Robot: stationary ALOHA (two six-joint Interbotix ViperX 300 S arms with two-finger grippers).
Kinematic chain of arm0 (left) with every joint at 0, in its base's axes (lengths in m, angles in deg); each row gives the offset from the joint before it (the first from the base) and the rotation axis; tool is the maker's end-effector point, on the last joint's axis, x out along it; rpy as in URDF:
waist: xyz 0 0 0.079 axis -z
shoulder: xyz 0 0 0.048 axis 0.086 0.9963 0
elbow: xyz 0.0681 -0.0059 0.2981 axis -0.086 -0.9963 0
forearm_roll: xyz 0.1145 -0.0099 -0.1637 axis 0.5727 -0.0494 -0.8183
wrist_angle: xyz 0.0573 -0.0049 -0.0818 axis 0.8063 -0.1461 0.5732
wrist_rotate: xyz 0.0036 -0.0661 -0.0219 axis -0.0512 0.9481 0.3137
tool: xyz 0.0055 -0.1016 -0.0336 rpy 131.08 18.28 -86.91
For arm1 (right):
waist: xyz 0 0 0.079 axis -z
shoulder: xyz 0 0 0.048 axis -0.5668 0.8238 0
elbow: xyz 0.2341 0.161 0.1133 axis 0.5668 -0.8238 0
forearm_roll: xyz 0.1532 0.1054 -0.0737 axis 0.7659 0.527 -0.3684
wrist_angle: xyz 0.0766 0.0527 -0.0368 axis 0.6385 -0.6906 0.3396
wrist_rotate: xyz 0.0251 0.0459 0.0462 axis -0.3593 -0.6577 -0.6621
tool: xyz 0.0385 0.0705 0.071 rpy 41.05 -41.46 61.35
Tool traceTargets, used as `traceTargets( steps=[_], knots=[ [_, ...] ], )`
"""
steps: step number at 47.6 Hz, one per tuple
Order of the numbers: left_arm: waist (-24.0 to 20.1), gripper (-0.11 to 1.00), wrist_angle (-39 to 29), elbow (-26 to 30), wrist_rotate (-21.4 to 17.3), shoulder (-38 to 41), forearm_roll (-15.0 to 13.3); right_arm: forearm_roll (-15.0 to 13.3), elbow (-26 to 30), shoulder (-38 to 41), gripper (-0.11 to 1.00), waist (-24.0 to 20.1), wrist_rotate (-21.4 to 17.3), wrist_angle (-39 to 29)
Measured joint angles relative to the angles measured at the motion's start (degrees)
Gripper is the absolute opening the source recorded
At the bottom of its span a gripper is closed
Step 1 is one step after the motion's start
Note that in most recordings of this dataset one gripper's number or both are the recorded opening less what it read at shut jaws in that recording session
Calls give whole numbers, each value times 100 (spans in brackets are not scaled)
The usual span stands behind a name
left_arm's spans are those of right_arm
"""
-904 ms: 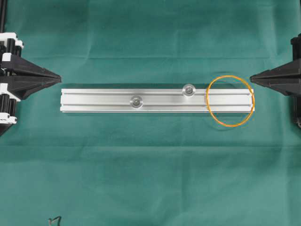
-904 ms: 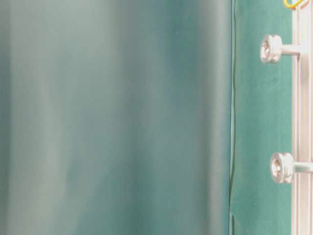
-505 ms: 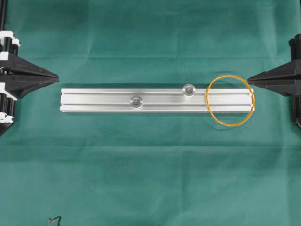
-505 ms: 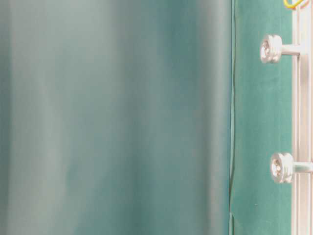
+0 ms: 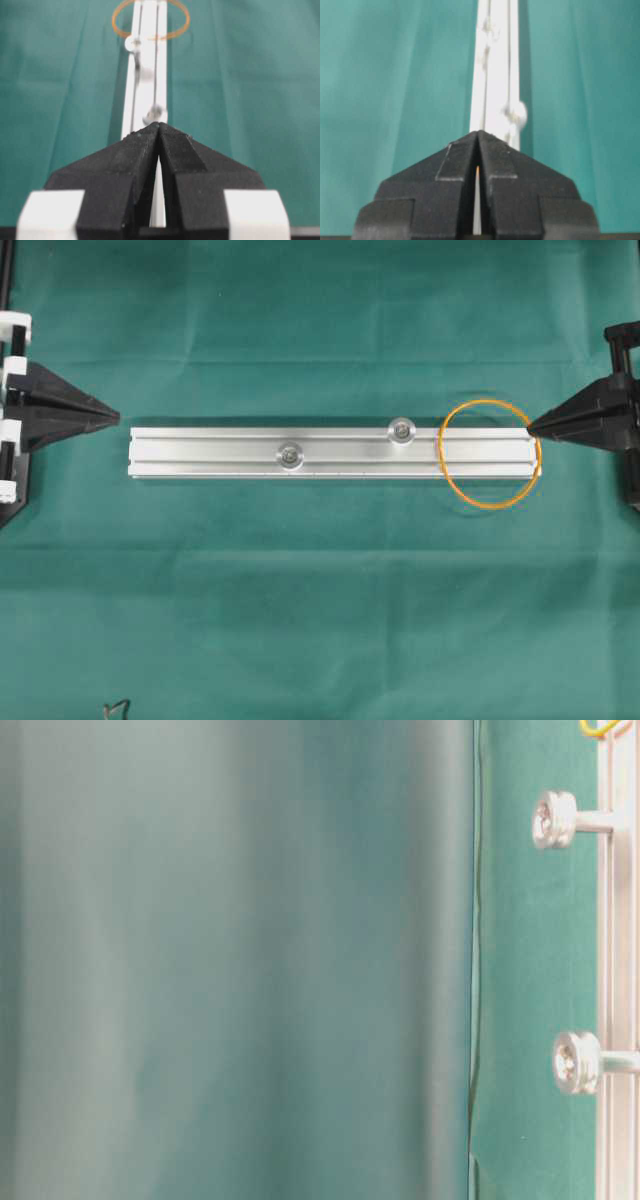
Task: Hook the rubber onto the shaft.
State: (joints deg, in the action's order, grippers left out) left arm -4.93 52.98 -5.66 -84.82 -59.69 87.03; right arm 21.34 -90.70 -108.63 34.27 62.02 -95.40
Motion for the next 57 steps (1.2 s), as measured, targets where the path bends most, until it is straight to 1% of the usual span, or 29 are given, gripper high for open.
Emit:
traceTargets(
  steps=[6, 20, 27, 33, 39, 45, 53, 57],
  knots=[
    [0, 0, -264, 97, -9, 9, 0, -18, 141, 62, 3, 0, 9, -308],
    [0, 0, -308, 114, -9, 18, 0, -26, 158, 176, 3, 0, -9, -431],
    [0, 0, -325, 114, -9, 18, 0, -26, 255, 246, 3, -9, -26, -791],
    [0, 0, -334, 123, 0, 18, 0, -26, 466, 369, 3, 0, -149, -1477],
    [0, 0, -334, 132, 0, 18, 0, -18, 747, 554, 3, -9, -387, -2355],
    [0, 0, -343, 141, -9, 18, 0, -26, 984, 756, 3, -9, -519, -3234],
    [0, 0, -334, 158, 0, 26, 0, -18, 1195, 967, 3, -9, -545, -4184],
    [0, 0, -343, 158, -9, 18, 0, -18, 1274, 993, 3, -9, -545, -4491]
  ],
)
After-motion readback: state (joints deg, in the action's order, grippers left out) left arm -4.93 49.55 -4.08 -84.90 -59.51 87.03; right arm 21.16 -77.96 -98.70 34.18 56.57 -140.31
